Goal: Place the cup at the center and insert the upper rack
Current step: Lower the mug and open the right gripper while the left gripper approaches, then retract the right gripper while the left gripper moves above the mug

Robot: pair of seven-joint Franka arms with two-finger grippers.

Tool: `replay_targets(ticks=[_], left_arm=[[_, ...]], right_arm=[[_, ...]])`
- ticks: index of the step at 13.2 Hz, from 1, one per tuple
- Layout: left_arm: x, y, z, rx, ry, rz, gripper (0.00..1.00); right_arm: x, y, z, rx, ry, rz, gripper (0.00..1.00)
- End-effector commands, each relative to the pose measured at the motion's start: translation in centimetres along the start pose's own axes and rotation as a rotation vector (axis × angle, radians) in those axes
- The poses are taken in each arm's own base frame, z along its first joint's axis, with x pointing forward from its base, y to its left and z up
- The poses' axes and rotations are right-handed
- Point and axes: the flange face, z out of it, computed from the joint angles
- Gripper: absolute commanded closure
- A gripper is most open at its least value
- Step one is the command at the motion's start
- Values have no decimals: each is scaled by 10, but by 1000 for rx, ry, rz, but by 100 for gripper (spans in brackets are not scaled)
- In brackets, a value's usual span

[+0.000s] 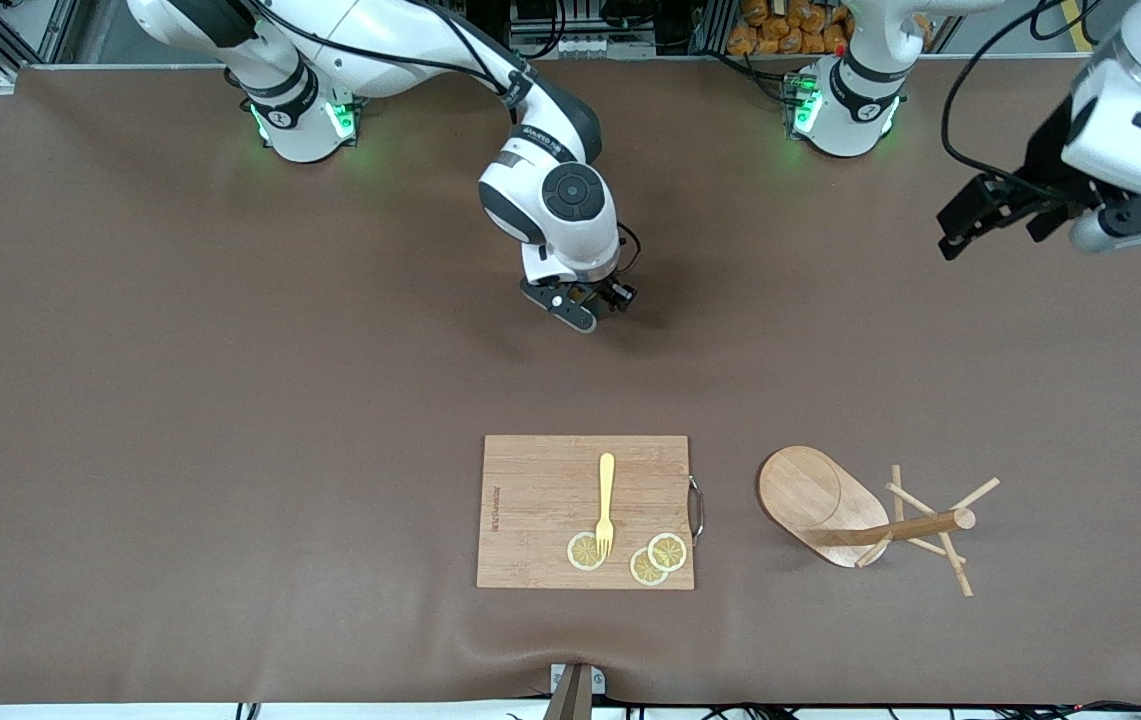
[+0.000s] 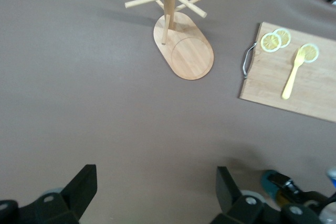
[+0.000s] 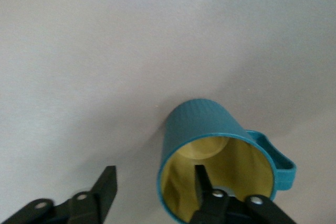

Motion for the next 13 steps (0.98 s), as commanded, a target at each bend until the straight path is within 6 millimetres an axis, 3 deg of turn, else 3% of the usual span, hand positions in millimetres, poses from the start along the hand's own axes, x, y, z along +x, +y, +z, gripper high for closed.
replay_targets(ticks=[1, 5, 9, 13], left_arm=[[-21, 14, -25, -20, 15, -33, 0], [-49, 41, -46, -37, 39, -70, 0], [-82, 84, -55, -82, 22, -182, 0], [-124, 139, -53, -109, 30, -293, 0]], right_arm=[[15, -7, -28, 11, 26, 6, 0], [62, 12, -98, -25, 31, -123, 0], [133, 44, -173, -5, 1, -185, 0], [213, 94, -238, 3, 36, -269, 0]])
